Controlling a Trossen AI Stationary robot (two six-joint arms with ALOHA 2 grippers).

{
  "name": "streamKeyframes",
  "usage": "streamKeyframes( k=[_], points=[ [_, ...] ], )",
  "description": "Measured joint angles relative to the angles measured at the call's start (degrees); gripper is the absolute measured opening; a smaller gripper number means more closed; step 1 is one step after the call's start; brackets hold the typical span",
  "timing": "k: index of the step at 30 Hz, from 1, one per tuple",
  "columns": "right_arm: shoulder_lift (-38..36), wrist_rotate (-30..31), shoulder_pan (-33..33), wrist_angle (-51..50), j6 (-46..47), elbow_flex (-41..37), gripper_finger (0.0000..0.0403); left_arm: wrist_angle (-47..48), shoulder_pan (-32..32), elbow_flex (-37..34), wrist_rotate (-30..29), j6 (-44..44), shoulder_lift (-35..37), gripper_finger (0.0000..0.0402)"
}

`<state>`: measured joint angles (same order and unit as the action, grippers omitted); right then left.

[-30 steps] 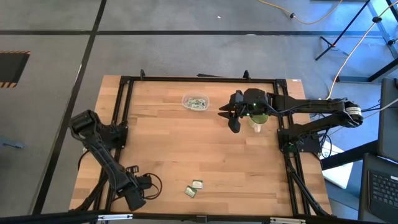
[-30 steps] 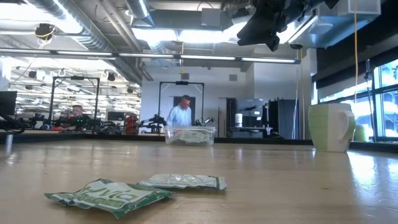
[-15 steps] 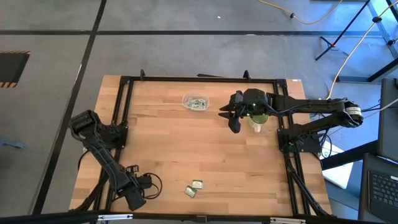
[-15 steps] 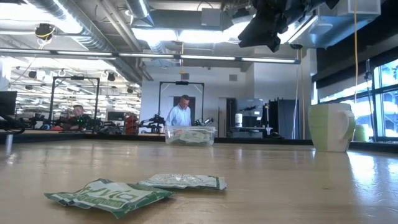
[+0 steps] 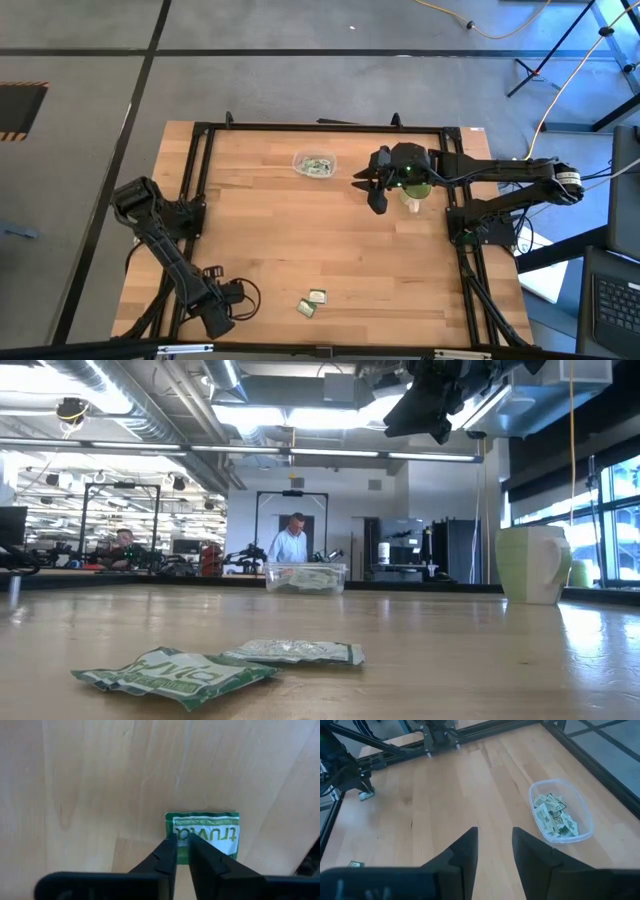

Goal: Pick and place items into bin
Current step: Put the bottom left white stevia packet into the bin

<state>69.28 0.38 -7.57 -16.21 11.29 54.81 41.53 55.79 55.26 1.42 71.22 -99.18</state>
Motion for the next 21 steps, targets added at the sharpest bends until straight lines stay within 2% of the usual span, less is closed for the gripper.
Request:
streamKeyframes(
  k=[4,14,18,21],
  points=[
    [0.0,0.01,0.0,-0.54,-0.77,0.0,0.0124,0.2,-0.01,-0.01,-0.14,0.0,0.0,0.0008],
    [0.0,0.0,0.0,-2.15,-1.07,0.0,0.0124,0.17,-0.79,1.7,-0.84,-2.2,2.35,0.0002],
    [0.0,0.0,0.0,-2.12,-1.08,0.0,0.0124,0.13,-2.28,2.9,-7.2,-2.3,6.77,0.0002],
    [0.0,0.0,0.0,-2.08,-1.18,0.0,0.0124,0.75,-4.47,3.23,-16.18,-3.88,11.21,0.0002]
  ],
)
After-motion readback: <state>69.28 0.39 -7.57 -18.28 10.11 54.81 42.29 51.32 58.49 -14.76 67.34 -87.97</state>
